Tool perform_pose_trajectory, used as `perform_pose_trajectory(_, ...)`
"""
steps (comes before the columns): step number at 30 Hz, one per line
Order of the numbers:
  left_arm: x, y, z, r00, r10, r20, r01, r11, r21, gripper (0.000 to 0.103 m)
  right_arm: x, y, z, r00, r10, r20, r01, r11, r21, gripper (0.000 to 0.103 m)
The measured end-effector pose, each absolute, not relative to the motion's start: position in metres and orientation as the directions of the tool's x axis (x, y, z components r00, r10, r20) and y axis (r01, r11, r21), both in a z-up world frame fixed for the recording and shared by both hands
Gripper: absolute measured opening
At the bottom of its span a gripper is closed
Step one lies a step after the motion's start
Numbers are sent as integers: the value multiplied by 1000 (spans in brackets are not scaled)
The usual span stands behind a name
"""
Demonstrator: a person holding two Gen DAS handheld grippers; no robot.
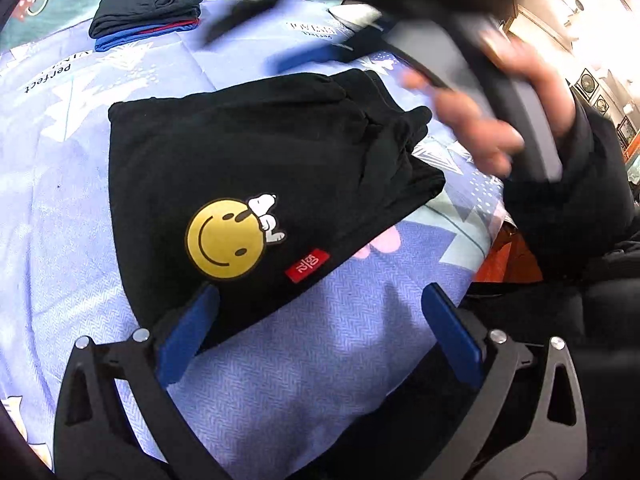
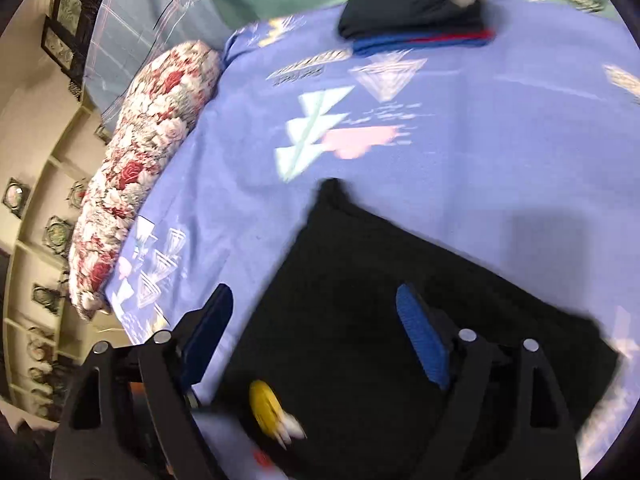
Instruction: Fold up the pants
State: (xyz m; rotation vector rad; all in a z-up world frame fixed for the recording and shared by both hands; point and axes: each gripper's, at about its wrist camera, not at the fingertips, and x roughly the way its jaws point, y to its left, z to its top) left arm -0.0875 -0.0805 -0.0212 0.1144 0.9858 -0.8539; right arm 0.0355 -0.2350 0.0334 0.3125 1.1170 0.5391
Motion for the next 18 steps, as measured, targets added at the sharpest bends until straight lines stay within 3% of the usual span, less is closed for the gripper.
perform_pose_trajectory(2,-87,-81,-22,260,-588,-766,678,676,-289,101,24,-260,11,334,513,-791,-164,858,487,98)
perform_pose_trajectory(3,-84,-79,-24,251,-592,-766,674,675,-301,101,23,-274,-19,283,498,-820,-95,865,492,95)
perform_pose_trajectory(4,-82,-79,-25,249,-590,-768,670,678,-304,101,20,-283,-33,298,535,-791,-106,842,529,95)
perform_pose_trajectory(10,-75,-64,-3,268,-610,-745,644,689,-333,101,-22,-315,25,423,611,-669,-167,778,605,94)
perform_pose_trajectory(12,-62,-37,12,294,-647,-704,602,697,-389,101,-37,-339,44,475,542,-693,-141,824,548,102)
perform_pose_trajectory(15,-24,1,18,312,-672,-672,485,721,-495,101,-46,-369,36,453,482,-750,-54,855,516,102)
perform_pose_trajectory(18,23,19,-3,262,-653,-710,367,748,-553,101,-47,-391,-4,360,507,-783,28,833,552,102)
